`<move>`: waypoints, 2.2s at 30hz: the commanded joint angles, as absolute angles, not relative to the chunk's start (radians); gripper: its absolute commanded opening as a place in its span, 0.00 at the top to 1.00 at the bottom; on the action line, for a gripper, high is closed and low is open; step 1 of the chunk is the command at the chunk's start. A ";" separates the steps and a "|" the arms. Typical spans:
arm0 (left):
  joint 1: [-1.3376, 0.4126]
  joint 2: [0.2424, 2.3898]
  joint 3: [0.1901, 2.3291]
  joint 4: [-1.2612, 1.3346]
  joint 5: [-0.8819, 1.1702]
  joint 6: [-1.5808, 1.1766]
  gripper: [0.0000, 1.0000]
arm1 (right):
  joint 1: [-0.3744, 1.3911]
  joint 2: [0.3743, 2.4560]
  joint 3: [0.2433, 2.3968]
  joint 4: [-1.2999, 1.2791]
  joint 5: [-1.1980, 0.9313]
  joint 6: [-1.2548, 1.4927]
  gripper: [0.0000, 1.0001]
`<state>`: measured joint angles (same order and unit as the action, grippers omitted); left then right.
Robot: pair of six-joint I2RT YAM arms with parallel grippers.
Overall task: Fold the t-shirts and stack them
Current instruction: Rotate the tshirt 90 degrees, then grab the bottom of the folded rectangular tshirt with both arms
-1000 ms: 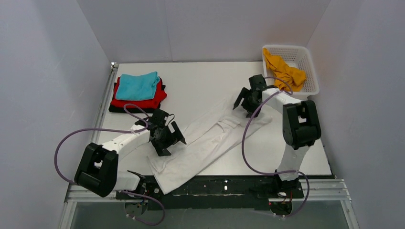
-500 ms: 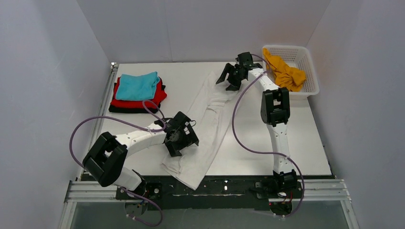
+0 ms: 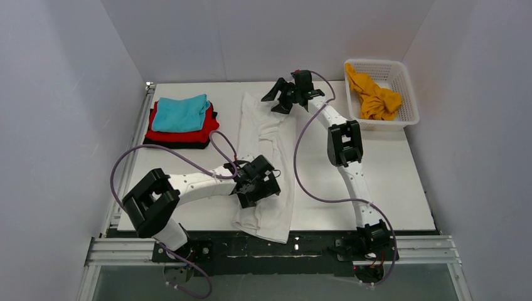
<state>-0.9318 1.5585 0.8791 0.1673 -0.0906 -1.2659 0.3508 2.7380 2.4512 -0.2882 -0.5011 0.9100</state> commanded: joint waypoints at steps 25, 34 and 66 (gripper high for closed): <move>-0.939 1.054 0.647 -0.252 -0.009 -0.958 0.05 | 0.363 1.875 1.670 -0.530 -0.170 0.563 0.16; -0.908 1.197 0.649 -0.278 0.202 -0.925 0.60 | 0.511 1.850 1.458 -0.393 -0.237 0.612 0.16; -0.725 0.965 0.457 -0.376 0.237 -0.956 1.00 | 0.505 2.027 1.517 -0.423 -0.292 0.494 0.19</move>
